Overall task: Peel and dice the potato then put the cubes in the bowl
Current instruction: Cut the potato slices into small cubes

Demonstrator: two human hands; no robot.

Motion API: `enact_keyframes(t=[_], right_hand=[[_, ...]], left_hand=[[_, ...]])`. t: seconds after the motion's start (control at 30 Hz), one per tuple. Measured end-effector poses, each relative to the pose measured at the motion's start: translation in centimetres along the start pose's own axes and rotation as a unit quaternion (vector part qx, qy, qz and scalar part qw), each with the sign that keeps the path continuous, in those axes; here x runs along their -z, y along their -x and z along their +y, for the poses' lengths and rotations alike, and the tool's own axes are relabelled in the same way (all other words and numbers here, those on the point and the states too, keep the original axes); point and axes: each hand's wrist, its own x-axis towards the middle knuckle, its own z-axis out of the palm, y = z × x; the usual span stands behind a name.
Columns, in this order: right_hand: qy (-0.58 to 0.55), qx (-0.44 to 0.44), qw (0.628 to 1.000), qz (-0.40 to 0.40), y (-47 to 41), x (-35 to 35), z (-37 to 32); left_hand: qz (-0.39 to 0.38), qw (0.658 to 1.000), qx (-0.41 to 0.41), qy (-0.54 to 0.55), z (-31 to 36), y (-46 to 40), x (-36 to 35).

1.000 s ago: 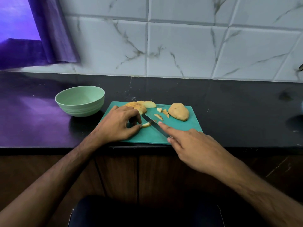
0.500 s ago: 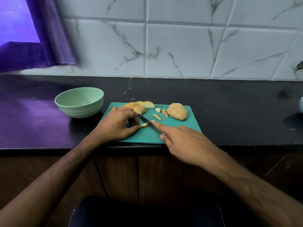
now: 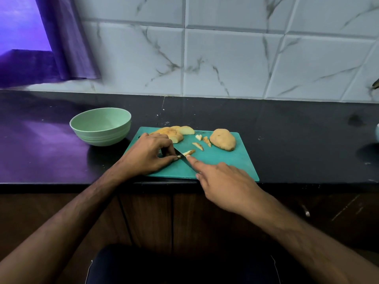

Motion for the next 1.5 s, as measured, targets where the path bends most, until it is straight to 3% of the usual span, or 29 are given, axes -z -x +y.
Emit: enact_keyframes(t=[0.17, 0.37, 0.47, 0.63, 0.77, 1.27, 1.5], right_hand=[[-0.076, -0.001, 0.997, -0.006, 0.6, 2.6, 2.3], [-0.106, -0.003, 0.994, -0.035, 3.7, 3.5, 4.0], [-0.144, 0.031, 0.988, -0.052, 4.0, 2.5, 3.2], [-0.112, 0.05, 0.992, -0.015, 2.2, 0.3, 1.5], [-0.083, 0.051, 0.995, 0.007, 1.2, -0.1, 1.2], [-0.049, -0.024, 0.998, -0.022, 1.4, 1.3, 5.9], [-0.03, -0.058, 0.998, -0.018, 0.2, 1.6, 6.7]], left_hand=[[0.0, 1.0, 0.006, -0.017, -0.2, 0.1, 0.1], [0.068, 0.993, 0.004, -0.101, -0.1, -0.8, -0.1], [0.022, 0.992, -0.02, -0.124, -0.1, -3.3, 0.0], [-0.095, 0.98, -0.108, -0.139, 0.8, -7.5, -0.2], [-0.122, 0.964, -0.172, -0.164, 1.1, -8.4, -1.1], [-0.042, 0.979, -0.096, -0.176, -0.9, -4.8, 0.2], [-0.045, 0.993, 0.008, -0.113, -0.6, -4.7, 0.1]])
